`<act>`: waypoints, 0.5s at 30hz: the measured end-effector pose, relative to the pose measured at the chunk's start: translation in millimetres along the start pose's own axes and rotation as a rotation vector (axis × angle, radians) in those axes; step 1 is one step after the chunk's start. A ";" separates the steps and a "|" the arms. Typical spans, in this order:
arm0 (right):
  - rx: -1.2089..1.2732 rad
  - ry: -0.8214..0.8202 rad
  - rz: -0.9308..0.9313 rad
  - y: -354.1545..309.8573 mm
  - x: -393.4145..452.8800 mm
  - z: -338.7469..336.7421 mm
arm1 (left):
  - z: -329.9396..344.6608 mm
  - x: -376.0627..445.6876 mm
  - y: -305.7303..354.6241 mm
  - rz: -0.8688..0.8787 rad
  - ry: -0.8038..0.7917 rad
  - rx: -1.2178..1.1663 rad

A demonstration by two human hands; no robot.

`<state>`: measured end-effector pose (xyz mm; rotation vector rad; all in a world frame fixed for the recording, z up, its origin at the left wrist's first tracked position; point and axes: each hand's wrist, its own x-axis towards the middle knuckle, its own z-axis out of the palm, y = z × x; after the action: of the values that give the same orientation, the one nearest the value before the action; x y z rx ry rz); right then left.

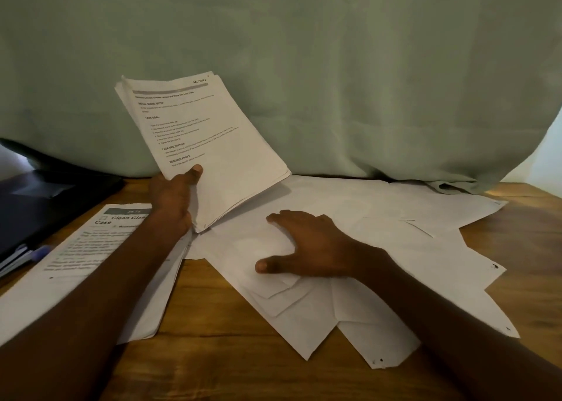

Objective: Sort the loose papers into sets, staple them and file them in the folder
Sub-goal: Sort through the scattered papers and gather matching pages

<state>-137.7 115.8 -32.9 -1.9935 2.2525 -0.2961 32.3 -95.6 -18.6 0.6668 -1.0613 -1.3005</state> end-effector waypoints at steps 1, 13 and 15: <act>-0.018 -0.044 0.010 -5.1 2.9 3.4 | -1.5 1.0 1.0 0.008 0.021 -0.004; 0.267 0.344 0.101 9.5 4.6 -13.8 | -15.3 11.9 20.8 -0.037 0.123 -0.066; 0.438 0.486 0.106 13.2 0.5 -25.5 | -21.3 16.4 24.3 -0.056 0.109 -0.090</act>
<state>-156.1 118.5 -11.0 -1.6932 2.2596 -1.2566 60.9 -110.3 -1.8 0.6952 -0.8957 -1.3365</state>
